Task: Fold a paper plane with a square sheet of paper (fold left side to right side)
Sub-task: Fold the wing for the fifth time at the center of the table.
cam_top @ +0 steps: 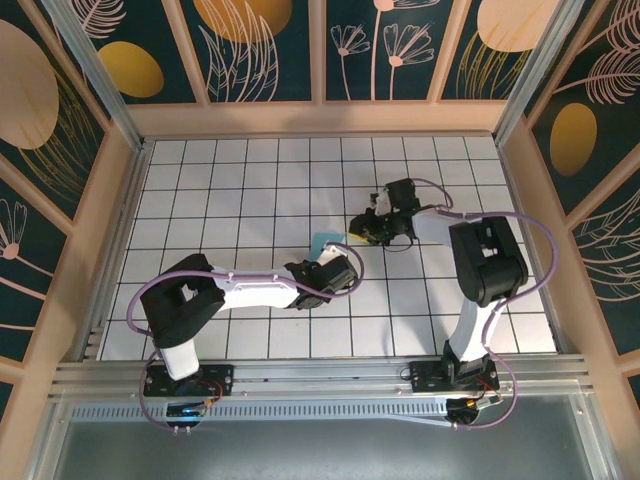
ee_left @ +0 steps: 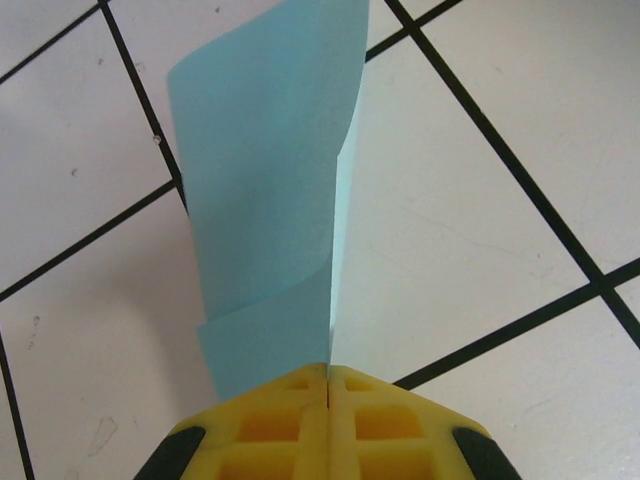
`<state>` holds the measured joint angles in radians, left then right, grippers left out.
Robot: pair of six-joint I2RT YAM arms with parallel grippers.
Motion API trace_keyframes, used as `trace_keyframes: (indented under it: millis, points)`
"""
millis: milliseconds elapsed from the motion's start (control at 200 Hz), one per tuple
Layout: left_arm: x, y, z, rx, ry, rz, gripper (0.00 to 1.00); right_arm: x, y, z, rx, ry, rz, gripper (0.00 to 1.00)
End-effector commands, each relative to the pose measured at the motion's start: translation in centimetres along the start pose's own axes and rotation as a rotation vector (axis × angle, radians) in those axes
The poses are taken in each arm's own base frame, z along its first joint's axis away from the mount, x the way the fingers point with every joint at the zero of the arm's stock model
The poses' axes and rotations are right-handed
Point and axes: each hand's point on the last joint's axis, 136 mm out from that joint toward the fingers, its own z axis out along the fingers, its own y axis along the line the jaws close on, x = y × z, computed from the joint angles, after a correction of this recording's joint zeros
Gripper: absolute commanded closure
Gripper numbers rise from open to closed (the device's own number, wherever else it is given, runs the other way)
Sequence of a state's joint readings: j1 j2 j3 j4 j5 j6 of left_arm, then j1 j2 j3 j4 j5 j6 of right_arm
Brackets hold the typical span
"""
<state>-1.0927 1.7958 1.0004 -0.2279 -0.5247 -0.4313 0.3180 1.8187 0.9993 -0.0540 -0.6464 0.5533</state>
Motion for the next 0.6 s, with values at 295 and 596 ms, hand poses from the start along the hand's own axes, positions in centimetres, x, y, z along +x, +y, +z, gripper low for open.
trace_keyframes:
  millis: [295,596]
  points:
    - [-2.7,-3.2,-1.2,0.285,-0.025,-0.177,1.00,-3.8,-1.6,-9.3,0.061,-0.317,-0.086,0.64]
    - [-4.1,-3.4,-1.2,0.513,0.012,-0.378,1.00,-1.6,-1.6,-8.4,-0.016,-0.265,-0.119,0.62]
